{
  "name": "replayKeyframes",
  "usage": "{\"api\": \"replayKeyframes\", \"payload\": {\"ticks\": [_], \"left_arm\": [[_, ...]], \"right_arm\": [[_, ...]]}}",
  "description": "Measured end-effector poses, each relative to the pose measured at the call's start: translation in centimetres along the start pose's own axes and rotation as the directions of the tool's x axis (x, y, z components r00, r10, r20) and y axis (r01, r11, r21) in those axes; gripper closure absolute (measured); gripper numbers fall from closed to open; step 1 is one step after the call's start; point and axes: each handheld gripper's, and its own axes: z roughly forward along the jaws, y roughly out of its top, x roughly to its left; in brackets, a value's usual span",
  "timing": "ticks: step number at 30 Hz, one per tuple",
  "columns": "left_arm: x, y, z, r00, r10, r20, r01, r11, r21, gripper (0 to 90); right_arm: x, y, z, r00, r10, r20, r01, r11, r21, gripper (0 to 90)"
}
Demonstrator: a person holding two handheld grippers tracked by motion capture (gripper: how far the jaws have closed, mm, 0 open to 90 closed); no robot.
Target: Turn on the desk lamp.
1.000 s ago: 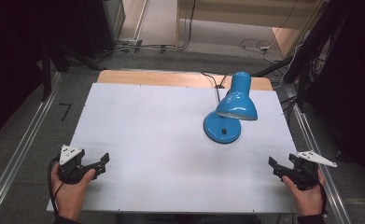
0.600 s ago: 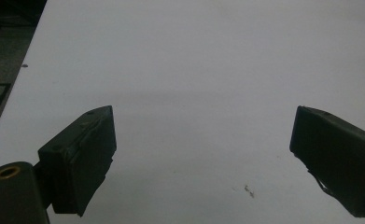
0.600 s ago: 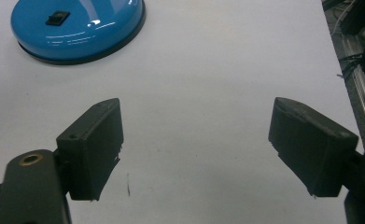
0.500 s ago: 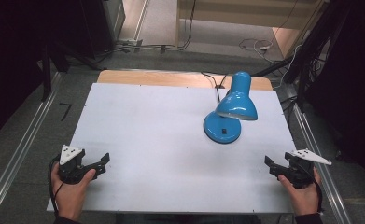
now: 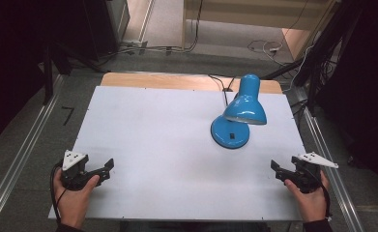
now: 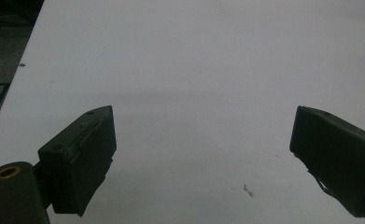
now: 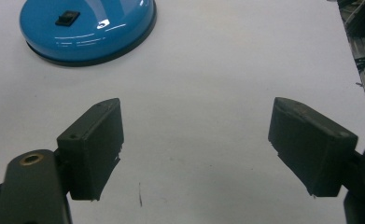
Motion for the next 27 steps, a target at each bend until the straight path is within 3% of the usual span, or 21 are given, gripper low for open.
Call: {"api": "replayKeyframes", "payload": {"ticks": [27], "left_arm": [[-0.1, 0.0, 0.1, 1.0, 0.002, 0.002, -0.002, 1.0, -0.001, 7.4]], "right_arm": [[1.8, 1.3, 1.4, 0.9988, -0.021, -0.045, 0.021, 1.0, -0.007, 17.5]]}}
